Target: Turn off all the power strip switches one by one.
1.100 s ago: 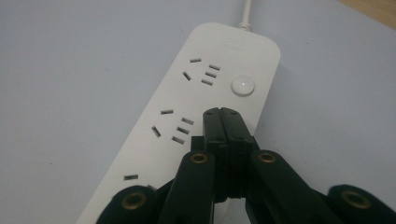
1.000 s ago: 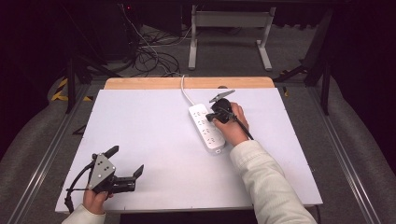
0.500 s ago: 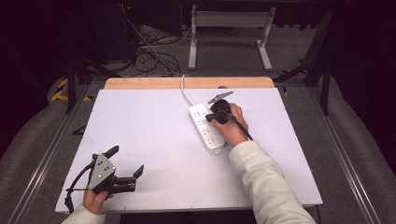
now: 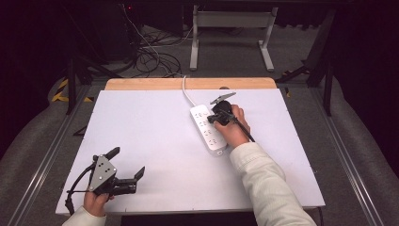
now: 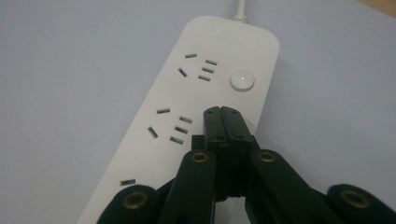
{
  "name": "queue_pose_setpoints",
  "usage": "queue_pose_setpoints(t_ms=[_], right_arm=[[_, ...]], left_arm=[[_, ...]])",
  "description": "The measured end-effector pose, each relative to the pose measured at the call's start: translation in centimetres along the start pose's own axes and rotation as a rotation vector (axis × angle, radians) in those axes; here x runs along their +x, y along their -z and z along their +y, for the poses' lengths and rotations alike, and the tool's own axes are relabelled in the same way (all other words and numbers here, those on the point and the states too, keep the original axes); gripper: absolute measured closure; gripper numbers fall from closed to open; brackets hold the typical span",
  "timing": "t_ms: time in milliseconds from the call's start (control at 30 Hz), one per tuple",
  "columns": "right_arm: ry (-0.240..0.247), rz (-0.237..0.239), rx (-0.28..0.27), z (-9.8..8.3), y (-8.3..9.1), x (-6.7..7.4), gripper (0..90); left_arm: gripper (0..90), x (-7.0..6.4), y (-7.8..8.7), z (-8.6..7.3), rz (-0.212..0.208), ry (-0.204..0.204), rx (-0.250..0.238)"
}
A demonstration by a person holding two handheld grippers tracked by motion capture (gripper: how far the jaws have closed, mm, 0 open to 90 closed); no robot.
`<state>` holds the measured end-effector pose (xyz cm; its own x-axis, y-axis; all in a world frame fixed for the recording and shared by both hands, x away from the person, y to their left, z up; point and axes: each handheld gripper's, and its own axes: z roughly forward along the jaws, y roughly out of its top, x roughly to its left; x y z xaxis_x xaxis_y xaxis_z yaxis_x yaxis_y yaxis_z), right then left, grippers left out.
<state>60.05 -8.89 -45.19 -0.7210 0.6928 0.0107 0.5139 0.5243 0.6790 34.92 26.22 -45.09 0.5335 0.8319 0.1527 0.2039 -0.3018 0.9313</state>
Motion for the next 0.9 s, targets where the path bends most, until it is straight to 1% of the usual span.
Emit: queue_pose_setpoints(t_ms=[100, 133, 167, 200, 233, 267, 300, 333, 433, 567, 633, 733, 767, 900], right_arm=[[-0.004, 0.012, -0.004, 0.0, 0.0, -0.1, 90.0], [0.016, -0.018, 0.001, 0.4, 0.6, 0.1, 90.0], [0.016, -0.018, 0.001, 0.4, 0.6, 0.1, 90.0], [0.029, -0.062, -0.024, 0.6, 1.1, 0.4, 90.0], [0.026, -0.055, -0.086, 0.8, 1.8, 0.6, 90.0], [0.014, -0.039, -0.133, 1.1, 2.3, 0.8, 90.0], [0.005, -0.019, -0.155, 1.4, 2.6, 0.9, 90.0], [-0.002, -0.006, -0.157, 1.5, 2.7, 0.9, 90.0], [0.014, -0.004, -0.143, 1.6, 2.6, 1.0, 90.0], [0.008, 0.004, -0.127, 1.5, 2.5, 0.8, 90.0], [0.013, 0.000, -0.121, 1.6, 2.5, 0.9, 90.0], [0.024, -0.007, -0.125, 1.7, 2.7, 0.9, 90.0], [0.024, -0.005, -0.129, 1.9, 2.8, 0.9, 90.0], [0.022, -0.008, -0.135, 2.2, 2.7, 0.6, 90.0]], left_arm=[[0.3, 0.0, 0.0, 0.0, -0.002, 0.007, -0.001], [0.3, 0.0, 0.0, 0.0, -0.002, 0.011, -0.001], [0.3, 0.0, 0.0, 0.0, -0.002, 0.011, -0.001], [0.3, 0.0, 0.0, 0.0, -0.002, 0.010, 0.002], [0.3, 0.1, 0.0, 0.0, -0.002, 0.012, 0.002], [0.3, 0.2, 0.0, 0.0, 0.000, 0.010, 0.002], [0.3, 0.1, -0.1, -0.1, -0.003, 0.020, 0.002], [0.4, 0.2, -0.1, -0.1, -0.002, 0.017, 0.004], [0.4, 0.1, -0.1, -0.1, -0.002, 0.015, 0.001], [0.4, 0.1, -0.1, 0.0, -0.001, 0.015, 0.001], [0.3, 0.1, -0.1, 0.0, -0.002, 0.013, 0.003], [0.3, 0.1, -0.1, 0.0, 0.000, 0.010, 0.003], [0.3, 0.1, -0.1, -0.1, -0.002, 0.017, 0.003], [0.3, 0.1, -0.2, 0.0, -0.006, 0.017, 0.004]])
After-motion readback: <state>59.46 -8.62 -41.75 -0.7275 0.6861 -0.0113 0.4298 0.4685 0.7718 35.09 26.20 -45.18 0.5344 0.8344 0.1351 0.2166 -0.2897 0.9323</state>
